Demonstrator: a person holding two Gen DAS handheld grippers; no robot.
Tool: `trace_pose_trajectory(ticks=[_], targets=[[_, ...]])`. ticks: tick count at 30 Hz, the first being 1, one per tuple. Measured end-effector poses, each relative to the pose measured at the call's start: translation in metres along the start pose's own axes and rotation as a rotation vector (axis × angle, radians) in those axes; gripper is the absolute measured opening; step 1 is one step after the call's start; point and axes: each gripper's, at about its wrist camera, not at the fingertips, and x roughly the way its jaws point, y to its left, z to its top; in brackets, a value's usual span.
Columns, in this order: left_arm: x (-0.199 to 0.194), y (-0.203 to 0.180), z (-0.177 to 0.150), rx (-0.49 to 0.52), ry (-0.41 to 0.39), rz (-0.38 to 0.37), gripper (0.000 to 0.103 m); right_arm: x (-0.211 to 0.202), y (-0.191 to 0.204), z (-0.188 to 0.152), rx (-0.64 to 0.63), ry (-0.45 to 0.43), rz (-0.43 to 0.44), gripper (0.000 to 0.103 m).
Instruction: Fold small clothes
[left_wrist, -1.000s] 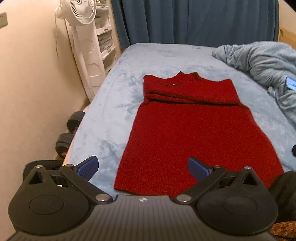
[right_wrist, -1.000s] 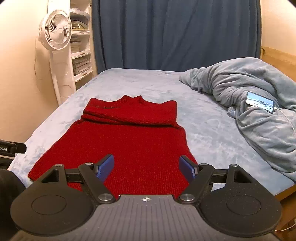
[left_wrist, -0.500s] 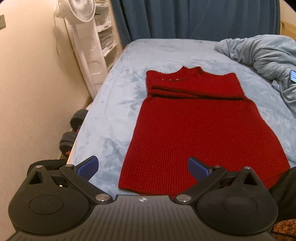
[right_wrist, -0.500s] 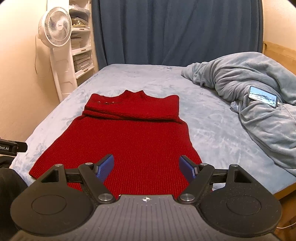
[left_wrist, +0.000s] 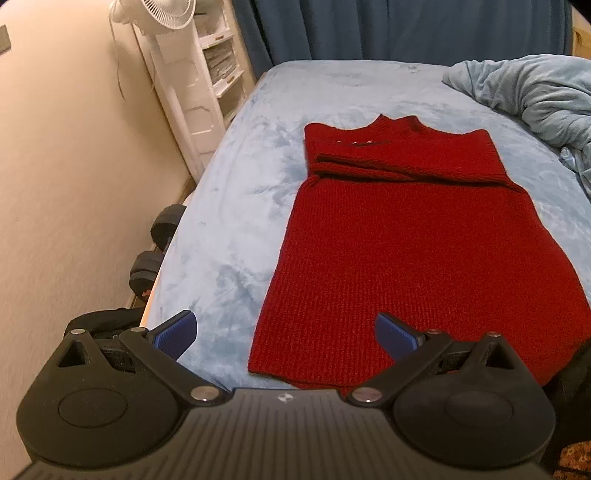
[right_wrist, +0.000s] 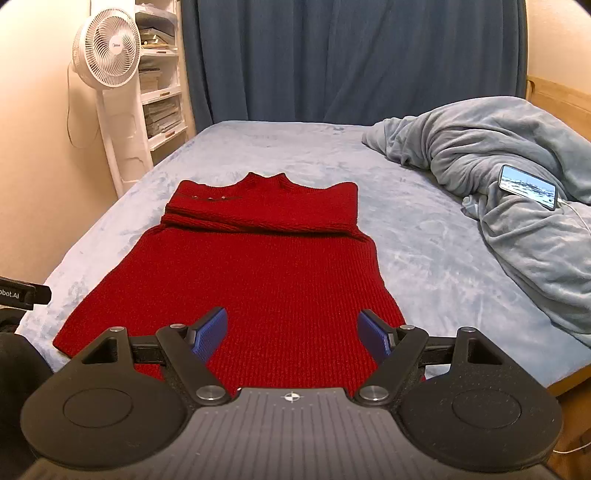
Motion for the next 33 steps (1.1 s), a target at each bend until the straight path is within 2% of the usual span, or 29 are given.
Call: trace_pose_trajectory(ticks=[4, 7, 9, 12, 17, 21, 23, 26, 28, 31, 32, 33], targets=[[0.022, 0.007, 0.003, -0.002, -0.018, 0.004, 0.103, 0.011, -0.014, 0.005, -0.009, -0.022, -0.034, 0.080], [0.054, 0.015, 0.007, 0.020, -0.009, 0.025, 0.103, 0.031, -0.037, 0.008, -0.031, -0.046, -0.092, 0.086], [0.079, 0.022, 0.010, 0.041, 0.017, -0.003, 0.103, 0.055, -0.063, 0.009, 0.002, -0.001, -0.108, 0.087], [0.119, 0.029, 0.013, 0.062, 0.082, -0.060, 0.103, 0.100, -0.106, 0.006, 0.122, 0.124, -0.115, 0.087], [0.177, 0.028, 0.014, 0.107, 0.180, -0.113, 0.103, 0.168, -0.149, -0.004, 0.242, 0.262, -0.135, 0.087], [0.208, 0.027, 0.016, 0.105, 0.237, -0.126, 0.103, 0.204, -0.156, -0.008, 0.267, 0.283, -0.168, 0.087], [0.218, 0.031, 0.019, 0.058, 0.268, -0.152, 0.103, 0.219, -0.159, -0.011, 0.302, 0.293, -0.141, 0.087], [0.225, 0.041, 0.018, -0.032, 0.310, -0.191, 0.103, 0.243, -0.162, -0.023, 0.370, 0.405, -0.054, 0.089], [0.224, 0.048, 0.014, -0.060, 0.332, -0.240, 0.103, 0.238, -0.153, -0.027, 0.303, 0.391, -0.023, 0.093], [0.211, 0.052, 0.008, -0.036, 0.361, -0.359, 0.100, 0.228, -0.141, -0.028, 0.251, 0.475, 0.100, 0.092], [0.204, 0.050, 0.005, -0.015, 0.368, -0.383, 0.084, 0.224, -0.136, -0.029, 0.225, 0.500, 0.140, 0.086], [0.198, 0.046, 0.002, 0.001, 0.362, -0.369, 0.070, 0.220, -0.131, -0.032, 0.205, 0.515, 0.166, 0.070]])
